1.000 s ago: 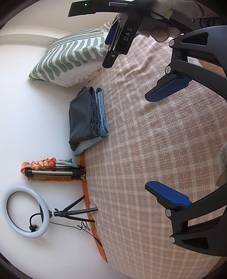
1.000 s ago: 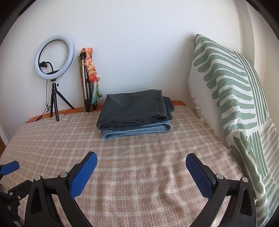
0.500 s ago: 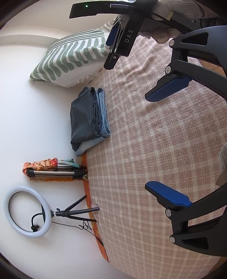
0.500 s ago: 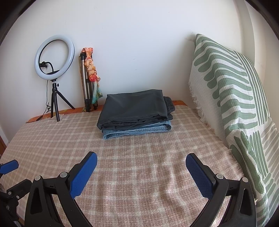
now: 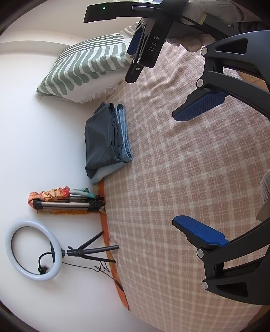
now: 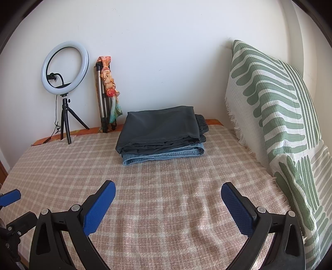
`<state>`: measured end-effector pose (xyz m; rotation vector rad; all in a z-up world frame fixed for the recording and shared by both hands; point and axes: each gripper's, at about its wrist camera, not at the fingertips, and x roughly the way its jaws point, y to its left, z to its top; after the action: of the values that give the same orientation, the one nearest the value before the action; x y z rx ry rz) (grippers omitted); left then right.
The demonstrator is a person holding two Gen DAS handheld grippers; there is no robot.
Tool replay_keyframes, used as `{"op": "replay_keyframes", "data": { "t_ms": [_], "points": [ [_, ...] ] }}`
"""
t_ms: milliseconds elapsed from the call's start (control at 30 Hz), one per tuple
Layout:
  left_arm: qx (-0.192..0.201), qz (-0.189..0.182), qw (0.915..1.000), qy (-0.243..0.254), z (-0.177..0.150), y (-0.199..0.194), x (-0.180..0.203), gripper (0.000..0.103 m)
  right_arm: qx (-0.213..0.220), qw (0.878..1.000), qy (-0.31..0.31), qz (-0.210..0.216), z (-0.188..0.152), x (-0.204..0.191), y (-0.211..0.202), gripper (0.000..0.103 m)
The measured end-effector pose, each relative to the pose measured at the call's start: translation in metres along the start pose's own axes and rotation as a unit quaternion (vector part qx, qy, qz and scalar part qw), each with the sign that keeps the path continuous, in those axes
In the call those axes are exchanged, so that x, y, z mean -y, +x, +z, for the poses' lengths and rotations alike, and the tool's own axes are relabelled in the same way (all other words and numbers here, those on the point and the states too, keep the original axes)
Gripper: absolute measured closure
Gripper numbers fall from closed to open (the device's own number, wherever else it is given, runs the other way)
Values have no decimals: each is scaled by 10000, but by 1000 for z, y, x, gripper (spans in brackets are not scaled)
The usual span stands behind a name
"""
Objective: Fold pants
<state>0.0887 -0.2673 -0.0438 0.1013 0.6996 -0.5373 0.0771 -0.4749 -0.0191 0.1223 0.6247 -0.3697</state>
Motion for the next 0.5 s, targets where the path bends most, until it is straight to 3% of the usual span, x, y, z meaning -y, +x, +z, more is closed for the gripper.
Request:
{"op": "replay_keyframes", "data": {
  "t_ms": [500],
  "points": [
    [14, 1, 10000, 6, 1, -1, 0, 10, -12, 10000, -35, -8, -1, -3, 3, 0]
  ]
}}
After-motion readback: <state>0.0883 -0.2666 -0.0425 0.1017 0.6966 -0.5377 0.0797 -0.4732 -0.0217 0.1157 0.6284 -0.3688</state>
